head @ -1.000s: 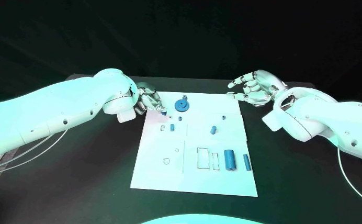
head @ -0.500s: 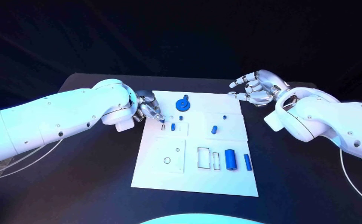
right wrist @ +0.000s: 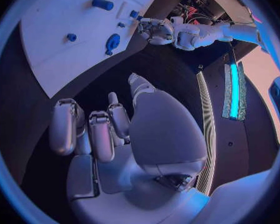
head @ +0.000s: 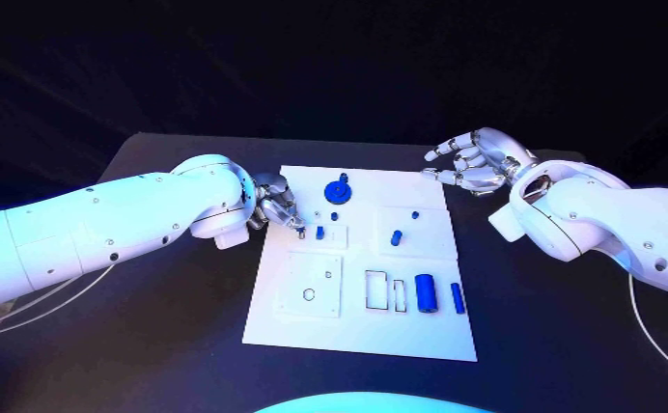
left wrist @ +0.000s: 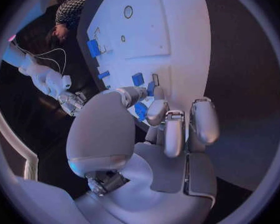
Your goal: Assemble the parts on the task board
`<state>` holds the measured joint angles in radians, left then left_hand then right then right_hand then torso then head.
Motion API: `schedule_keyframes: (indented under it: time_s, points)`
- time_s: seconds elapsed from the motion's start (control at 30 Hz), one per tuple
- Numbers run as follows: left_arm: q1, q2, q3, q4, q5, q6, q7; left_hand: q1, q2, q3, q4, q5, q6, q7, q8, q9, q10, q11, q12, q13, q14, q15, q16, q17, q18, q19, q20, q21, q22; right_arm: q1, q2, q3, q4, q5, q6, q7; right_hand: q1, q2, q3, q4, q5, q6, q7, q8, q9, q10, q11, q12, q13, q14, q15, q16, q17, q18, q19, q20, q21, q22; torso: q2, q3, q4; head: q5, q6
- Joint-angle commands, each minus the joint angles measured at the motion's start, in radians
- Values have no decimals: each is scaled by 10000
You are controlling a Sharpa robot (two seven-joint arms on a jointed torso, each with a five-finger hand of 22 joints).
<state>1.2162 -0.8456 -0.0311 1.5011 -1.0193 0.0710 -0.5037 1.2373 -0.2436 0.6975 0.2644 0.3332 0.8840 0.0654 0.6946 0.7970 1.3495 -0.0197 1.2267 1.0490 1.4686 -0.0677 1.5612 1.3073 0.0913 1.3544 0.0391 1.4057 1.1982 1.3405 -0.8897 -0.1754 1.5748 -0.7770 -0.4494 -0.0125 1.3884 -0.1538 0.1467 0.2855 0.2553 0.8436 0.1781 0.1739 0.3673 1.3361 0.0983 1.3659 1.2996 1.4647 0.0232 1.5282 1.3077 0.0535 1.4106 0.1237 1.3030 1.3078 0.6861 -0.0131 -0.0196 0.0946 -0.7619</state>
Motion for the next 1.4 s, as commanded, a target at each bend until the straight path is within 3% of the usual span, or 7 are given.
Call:
schedule_keyframes:
  time_s: [0.03, 1.4]
  points:
    - [-29, 22, -5, 50, -201, -4, 36, -55, 51, 1886, -1845, 45, 174, -117, 31, 296, 71, -26, 48, 9, 978, -78, 20, 2484, -121, 42, -13, 53, 8, -4, 3, -1, 7, -21, 141, 113, -36, 24, 51, 18, -10, 37, -14, 28, 9, 30, -64, -31, -4, 742, -63, -47, 1296, 171, -63, -22, -34, 425, 1, 3, 0, -3, -5]
    - [-129, 82, -23, 35, -537, 628, 46, -102, 4, 1956, -1901, 57, 207, -128, 27, 302, 91, -39, 38, -4, 974, -89, 13, 2469, -127, 61, -23, 69, 39, -8, -10, -2, -2, -21, 157, 117, -51, 23, 59, 13, -10, 42, -17, 29, 8, 30, -67, -32, -9, 743, -66, -49, 1297, 173, -66, -25, -50, 419, 0, 2, 1, -24, -18]
